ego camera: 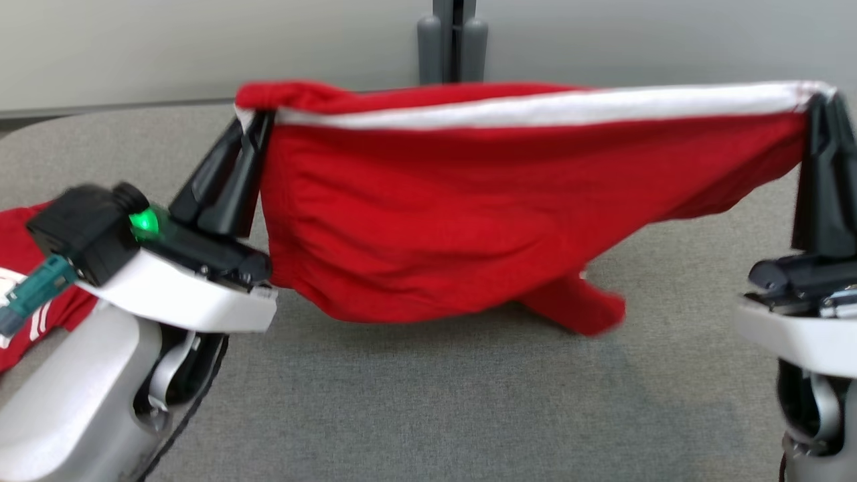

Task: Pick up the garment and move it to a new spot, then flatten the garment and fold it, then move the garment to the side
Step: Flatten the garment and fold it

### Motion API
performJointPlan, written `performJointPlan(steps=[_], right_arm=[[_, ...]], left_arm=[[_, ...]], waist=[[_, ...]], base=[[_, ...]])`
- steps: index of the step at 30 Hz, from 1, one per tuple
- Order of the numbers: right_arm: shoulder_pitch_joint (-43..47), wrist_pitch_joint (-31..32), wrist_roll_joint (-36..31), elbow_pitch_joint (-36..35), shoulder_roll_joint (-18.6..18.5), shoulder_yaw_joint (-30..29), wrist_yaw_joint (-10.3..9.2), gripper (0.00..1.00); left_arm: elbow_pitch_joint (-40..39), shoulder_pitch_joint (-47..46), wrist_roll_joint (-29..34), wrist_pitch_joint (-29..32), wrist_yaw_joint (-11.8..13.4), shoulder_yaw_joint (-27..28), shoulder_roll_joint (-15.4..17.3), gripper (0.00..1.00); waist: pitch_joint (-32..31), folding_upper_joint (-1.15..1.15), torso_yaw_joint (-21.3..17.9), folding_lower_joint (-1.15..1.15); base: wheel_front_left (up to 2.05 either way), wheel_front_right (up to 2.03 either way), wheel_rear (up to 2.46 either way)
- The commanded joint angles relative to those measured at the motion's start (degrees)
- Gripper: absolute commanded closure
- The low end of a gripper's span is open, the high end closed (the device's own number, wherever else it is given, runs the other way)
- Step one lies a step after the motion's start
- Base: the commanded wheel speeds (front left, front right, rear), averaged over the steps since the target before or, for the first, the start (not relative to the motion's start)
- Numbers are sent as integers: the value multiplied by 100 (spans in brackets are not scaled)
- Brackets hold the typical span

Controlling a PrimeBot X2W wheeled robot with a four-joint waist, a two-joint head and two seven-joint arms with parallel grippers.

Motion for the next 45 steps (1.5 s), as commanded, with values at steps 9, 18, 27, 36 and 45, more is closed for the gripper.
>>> performJointPlan(steps=[9, 18, 27, 36, 45], right_arm=[[-771, 327, 46, -118, -227, -80, -2, 100], [-1674, 453, 170, 384, -207, -23, -2, 100], [-3849, 270, 121, 1744, -220, 145, -2, 100], [-5656, -138, 95, 3962, -44, 525, -2, 100], [-5570, -697, 869, 6177, -10, 1251, -2, 100]], left_arm=[[-534, -818, 205, 271, 262, 178, -21, 100], [-224, -1566, -80, 401, 20, 297, -236, 100], [1457, -3262, -169, 186, -656, 376, -814, 100], [3662, -4495, -76, -131, -1103, 595, -1426, 100], [5631, -4081, -183, -159, -1273, 610, -1984, 100]], waist=[[-279, 0, -72, 0], [242, 0, -107, 0], [1125, 0, -107, 0], [1473, 0, -280, 0], [1674, 0, -346, 0]], base=[[0, 0, 0], [0, 0, 0], [0, 0, 0], [0, 0, 0], [0, 0, 0]])
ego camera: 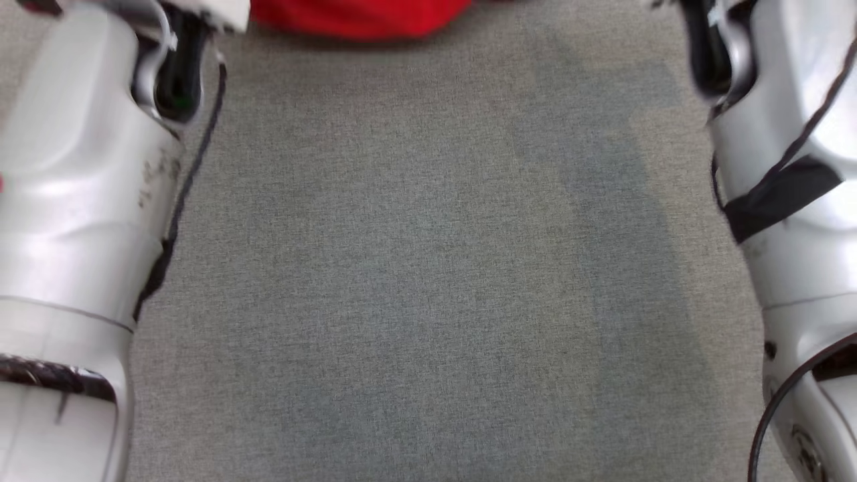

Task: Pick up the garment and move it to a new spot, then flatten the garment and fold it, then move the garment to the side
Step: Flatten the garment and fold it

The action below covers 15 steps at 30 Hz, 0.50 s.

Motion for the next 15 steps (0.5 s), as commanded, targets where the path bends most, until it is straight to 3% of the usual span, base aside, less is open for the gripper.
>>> performJointPlan(steps=[1, 4, 9, 15], right_arm=[[216, -152, 210, 364, -21, 201, -2, 100], [503, -333, 561, 767, -18, 521, -2, 100], [1051, -458, 891, 861, -16, 754, -2, 100], [2414, -472, 887, -225, -22, 582, -2, 100]], left_arm=[[248, 223, -28, -22, -34, 34, -77, 100], [405, 538, -84, -24, -36, -14, -155, 100], [221, 1090, -184, -24, -32, -72, -158, 100], [-646, 2190, -69, -23, -33, -124, 21, 100]], waist=[[47, 0, 10, 0], [75, 0, 25, 0], [66, 0, 84, 0], [-103, 0, 156, 0]], base=[[0, 0, 0], [0, 0, 0], [0, 0, 0], [0, 0, 0]])
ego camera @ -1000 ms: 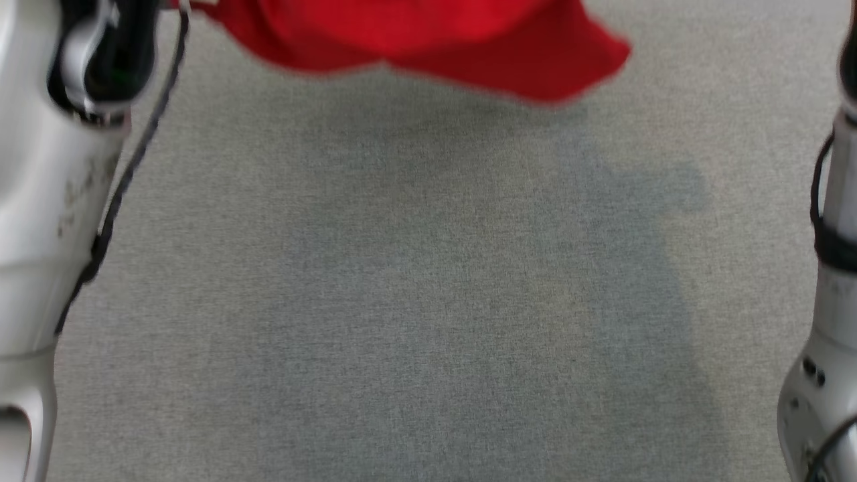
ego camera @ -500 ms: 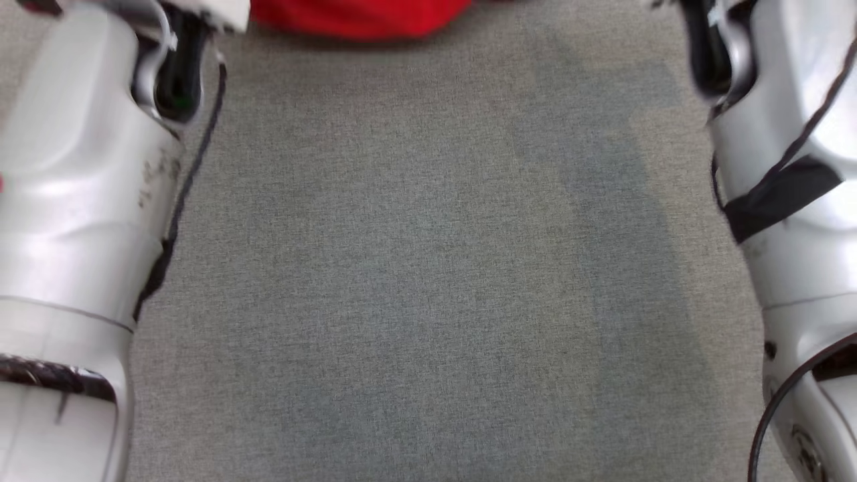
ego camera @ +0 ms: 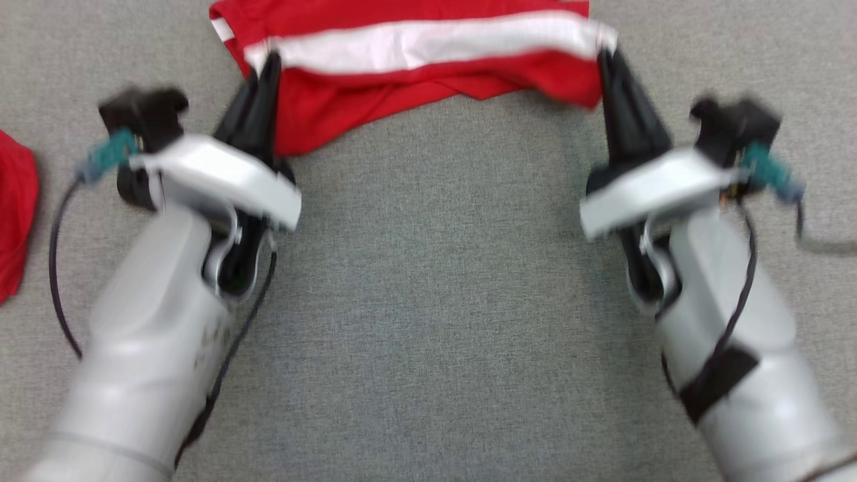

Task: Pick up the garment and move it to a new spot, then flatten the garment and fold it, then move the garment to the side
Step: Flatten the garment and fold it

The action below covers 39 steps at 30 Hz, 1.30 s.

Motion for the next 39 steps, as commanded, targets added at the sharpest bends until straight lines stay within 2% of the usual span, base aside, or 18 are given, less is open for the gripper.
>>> performJointPlan(steps=[1, 11, 18, 23, 32, 39], right_arm=[[375, -30, -101, -212, -22, -20, -2, 100], [3087, -32, -419, -2250, -19, -354, -2, 100], [4673, -32, -530, -3253, -16, -394, -2, 100], [5584, 120, -562, -3811, -19, -334, -2, 100], [6526, 594, -752, -4747, -18, -474, -2, 100], [6442, 709, -716, -4810, -17, -690, -2, 100]], left_arm=[[-145, 300, 28, -22, -9, 29, 94, 100], [-1915, 2568, 386, -24, -10, 416, 361, 100], [-2707, 3925, 677, -23, -4, 737, 440, 100], [-3211, 4771, 667, 25, 192, 760, 518, 100], [-4352, 5721, 620, 441, 714, 721, 710, 100], [-4631, 5729, 577, 659, 794, 677, 752, 100]], waist=[[-141, 0, -8, 0], [-895, 0, 20, 0], [-1432, 0, 53, 0], [-1807, 0, -26, 0], [-2142, 0, -83, 0], [-2098, 0, 6, 0]], base=[[0, 0, 0], [0, 0, 0], [0, 0, 0], [0, 0, 0], [0, 0, 0], [0, 0, 0]])
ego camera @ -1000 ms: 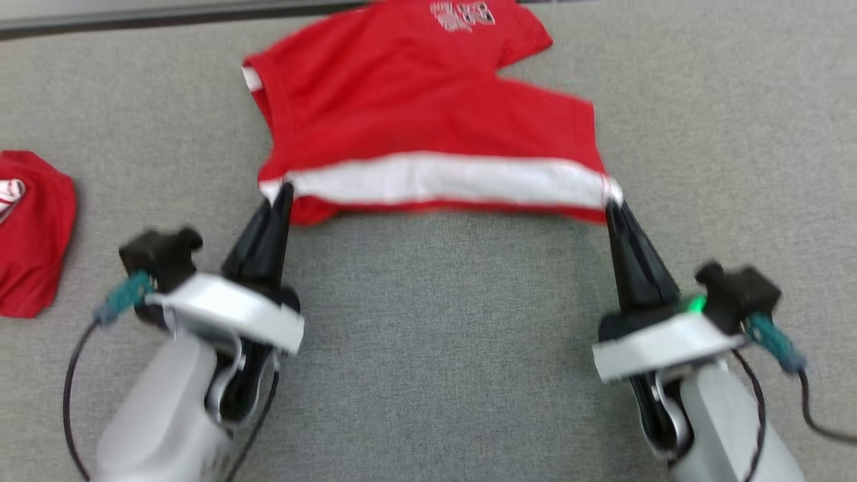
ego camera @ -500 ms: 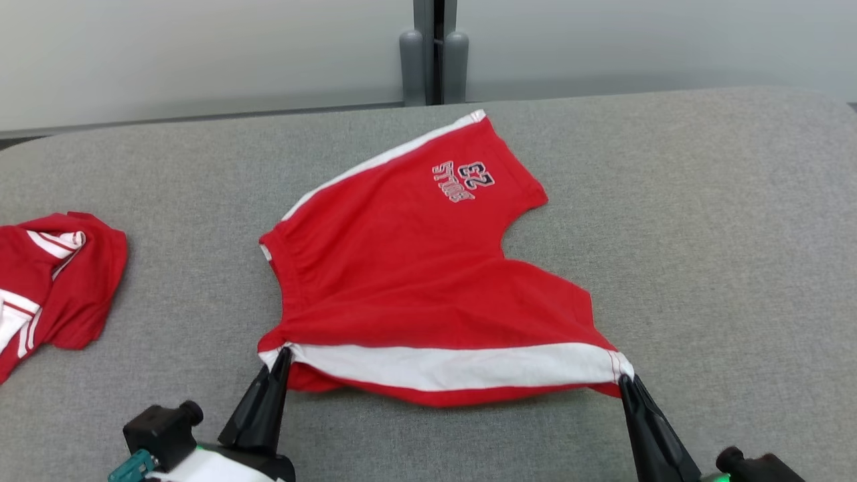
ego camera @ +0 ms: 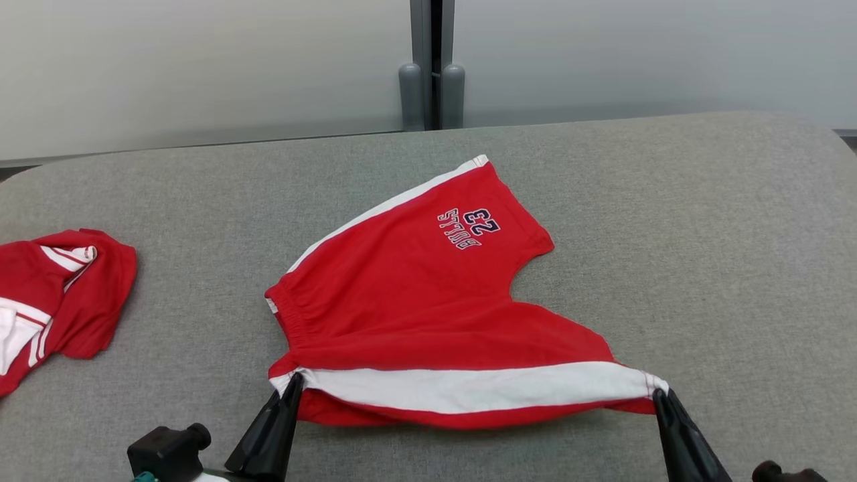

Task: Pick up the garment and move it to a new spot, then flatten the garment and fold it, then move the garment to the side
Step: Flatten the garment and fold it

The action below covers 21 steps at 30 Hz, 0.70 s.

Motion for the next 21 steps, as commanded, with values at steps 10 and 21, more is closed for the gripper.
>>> performJointPlan(steps=[10, 21], right_arm=[[-1693, 51, -215, 531, -11, -279, -2, 100], [-4385, 362, -619, 2038, -18, -552, -2, 100]], left_arm=[[199, -998, -267, 51, -412, 95, 0, 100], [894, -2598, -525, -112, -774, -206, -47, 100]], waist=[[1090, 0, 404, 0], [2176, 0, 928, 0]], base=[[0, 0, 0], [0, 0, 0]])
